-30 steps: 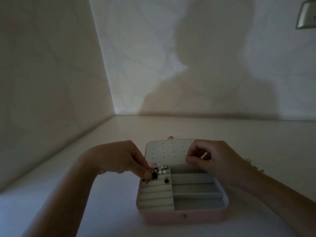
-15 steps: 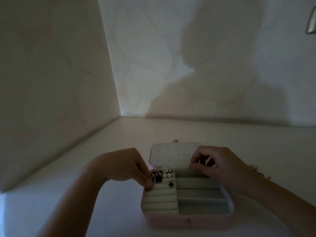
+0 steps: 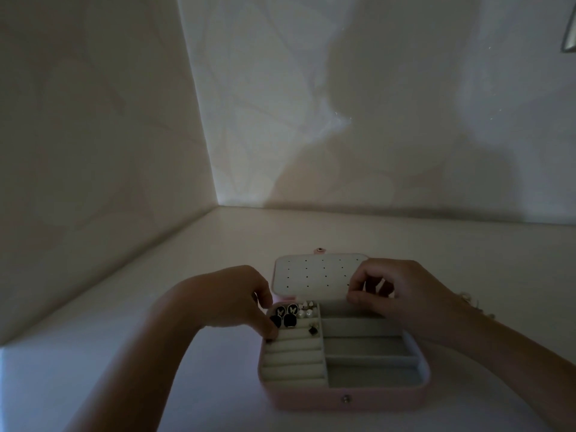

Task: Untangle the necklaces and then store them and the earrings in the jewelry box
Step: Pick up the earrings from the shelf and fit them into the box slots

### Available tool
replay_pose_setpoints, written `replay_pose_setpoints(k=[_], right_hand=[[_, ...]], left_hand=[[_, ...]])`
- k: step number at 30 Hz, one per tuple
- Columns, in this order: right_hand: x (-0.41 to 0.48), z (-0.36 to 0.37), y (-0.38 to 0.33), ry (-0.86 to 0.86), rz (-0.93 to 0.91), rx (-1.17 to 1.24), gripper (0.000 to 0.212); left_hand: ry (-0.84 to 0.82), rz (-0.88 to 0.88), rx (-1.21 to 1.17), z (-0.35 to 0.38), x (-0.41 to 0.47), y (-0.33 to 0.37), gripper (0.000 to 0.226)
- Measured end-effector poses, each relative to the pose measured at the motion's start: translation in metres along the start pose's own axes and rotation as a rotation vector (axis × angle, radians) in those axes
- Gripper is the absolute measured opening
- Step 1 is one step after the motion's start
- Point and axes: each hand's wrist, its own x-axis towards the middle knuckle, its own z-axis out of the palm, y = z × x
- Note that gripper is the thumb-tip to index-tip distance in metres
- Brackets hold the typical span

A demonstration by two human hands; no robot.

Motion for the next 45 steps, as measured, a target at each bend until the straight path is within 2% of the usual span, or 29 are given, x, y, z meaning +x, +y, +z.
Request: replay_pose_setpoints(k=[5, 9, 11, 14, 16, 18, 21, 25, 29, 36, 40, 45], right_hand=[[0.000, 0.000, 0.000, -0.001, -0.005, 0.006, 0.018], [0.000, -0.002, -0.001, -0.021, 0.002, 0.008, 0.018], [0.001, -0.004, -0.003, -0.044, 0.008, 0.033, 0.016], [0.002, -0.009, -0.001, -0.072, 0.027, 0.087, 0.007], [0.003, -0.015, 0.001, -0.089, 0.056, 0.100, 0.003], [0.004, -0.027, 0.002, -0.092, 0.089, 0.108, 0.002], [0.001, -0.052, 0.005, -0.089, 0.183, 0.070, 0.007], [-0.004, -0.080, 0.020, -0.143, 0.381, -0.112, 0.020], [-0.013, -0.096, 0.032, -0.241, 0.542, -0.195, 0.011], [-0.020, -0.094, 0.016, -0.501, 0.540, -0.212, 0.022], [-0.019, -0.086, 0.019, -0.522, 0.619, -0.214, 0.015], [-0.018, -0.087, 0.021, -0.481, 0.627, -0.238, 0.009]], left_hand=[[-0.078, 0.023, -0.025, 0.002, 0.003, 0.001, 0.029], [-0.028, 0.061, -0.081, -0.001, 0.003, -0.001, 0.032], [0.053, 0.084, -0.221, -0.002, 0.003, -0.001, 0.034], [0.284, 0.160, -0.397, 0.003, 0.009, 0.005, 0.028], [0.430, 0.245, -0.372, 0.012, 0.012, 0.017, 0.022], [0.473, 0.346, -0.319, 0.023, 0.013, 0.033, 0.017], [0.385, 0.466, -0.214, 0.038, 0.011, 0.052, 0.021], [0.258, 0.621, -0.073, 0.056, 0.011, 0.064, 0.037], [0.216, 0.678, -0.006, 0.065, 0.014, 0.071, 0.041], [0.255, 0.671, -0.028, 0.069, 0.013, 0.072, 0.041], [0.241, 0.665, -0.036, 0.068, 0.013, 0.072, 0.042], [0.241, 0.653, -0.036, 0.067, 0.013, 0.073, 0.042]])
